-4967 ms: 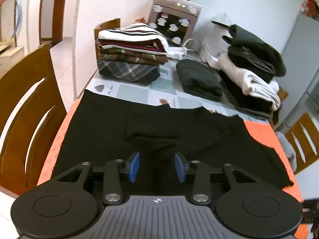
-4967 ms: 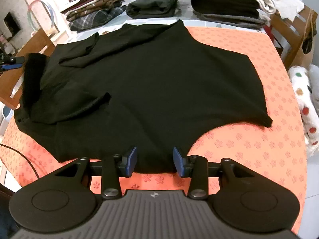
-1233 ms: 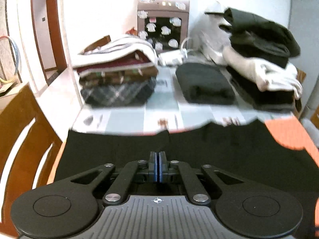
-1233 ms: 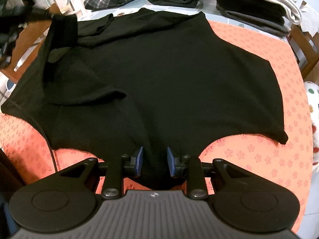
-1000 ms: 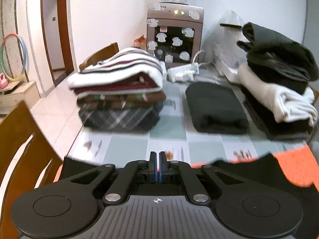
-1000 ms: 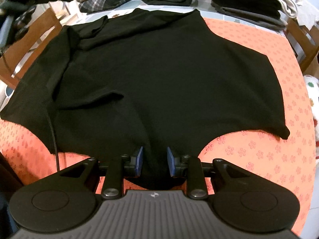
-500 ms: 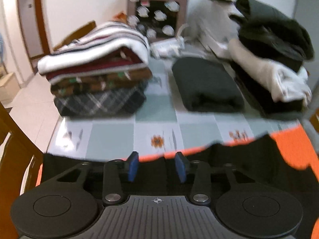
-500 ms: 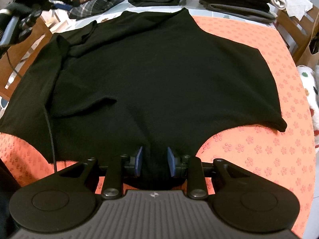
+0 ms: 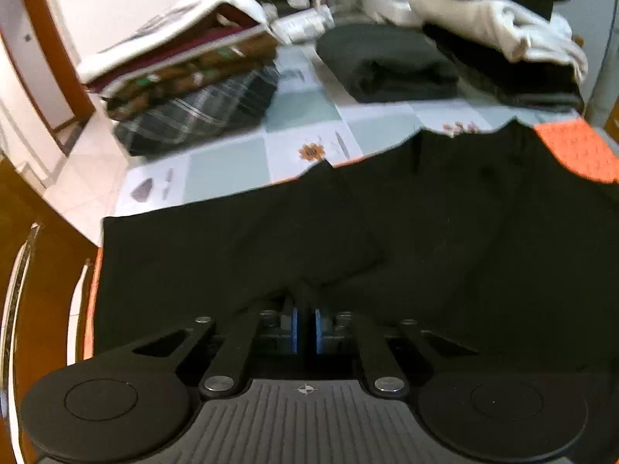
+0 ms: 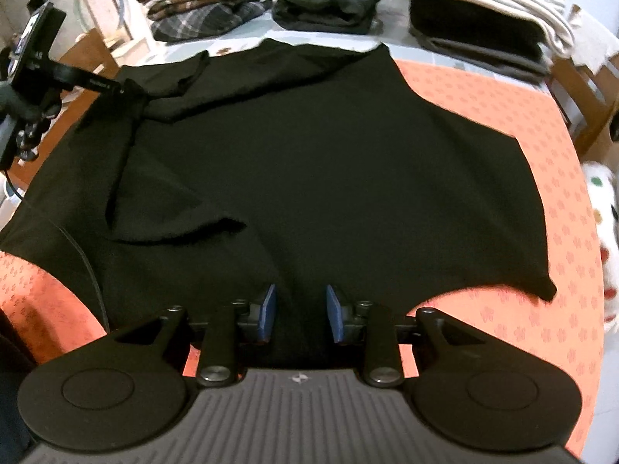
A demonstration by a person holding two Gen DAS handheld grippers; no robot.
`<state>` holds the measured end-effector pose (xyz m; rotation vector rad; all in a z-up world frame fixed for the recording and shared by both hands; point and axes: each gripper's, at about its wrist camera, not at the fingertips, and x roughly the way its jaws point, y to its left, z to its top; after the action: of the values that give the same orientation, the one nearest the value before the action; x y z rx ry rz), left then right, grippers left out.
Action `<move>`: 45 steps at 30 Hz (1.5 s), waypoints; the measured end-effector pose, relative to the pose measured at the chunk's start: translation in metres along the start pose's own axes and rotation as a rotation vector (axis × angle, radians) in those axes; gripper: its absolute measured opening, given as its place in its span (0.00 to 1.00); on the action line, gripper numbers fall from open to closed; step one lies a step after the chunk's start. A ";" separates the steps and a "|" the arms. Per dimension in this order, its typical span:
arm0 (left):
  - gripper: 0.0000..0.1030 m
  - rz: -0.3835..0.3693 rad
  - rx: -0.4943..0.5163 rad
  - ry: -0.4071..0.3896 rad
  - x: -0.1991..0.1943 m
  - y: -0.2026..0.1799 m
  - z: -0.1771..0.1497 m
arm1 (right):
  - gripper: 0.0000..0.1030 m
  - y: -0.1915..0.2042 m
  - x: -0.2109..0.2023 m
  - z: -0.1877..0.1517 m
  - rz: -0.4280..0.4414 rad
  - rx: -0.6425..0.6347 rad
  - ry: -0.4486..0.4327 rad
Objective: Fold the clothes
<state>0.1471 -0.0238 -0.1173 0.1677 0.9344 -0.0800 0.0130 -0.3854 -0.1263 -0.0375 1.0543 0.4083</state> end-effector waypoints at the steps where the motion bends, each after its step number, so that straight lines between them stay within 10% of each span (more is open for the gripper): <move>1: 0.09 0.009 -0.011 -0.021 -0.007 0.002 -0.003 | 0.33 0.001 0.000 0.002 0.003 -0.008 -0.003; 12: 0.08 0.079 -0.377 -0.207 -0.113 0.048 -0.070 | 0.33 0.008 0.001 0.001 0.045 -0.067 -0.002; 23: 0.23 0.102 -0.618 -0.089 -0.148 0.051 -0.180 | 0.33 0.004 0.004 -0.001 0.062 -0.115 0.046; 34: 0.55 0.119 -0.768 -0.149 -0.165 0.072 -0.197 | 0.33 0.008 0.003 0.007 0.078 -0.168 0.054; 45: 0.60 0.067 -0.860 -0.053 -0.125 0.097 -0.199 | 0.35 0.037 0.013 0.027 0.082 -0.347 0.033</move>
<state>-0.0712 0.1070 -0.1217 -0.5958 0.8393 0.3772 0.0282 -0.3409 -0.1184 -0.3118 1.0097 0.6636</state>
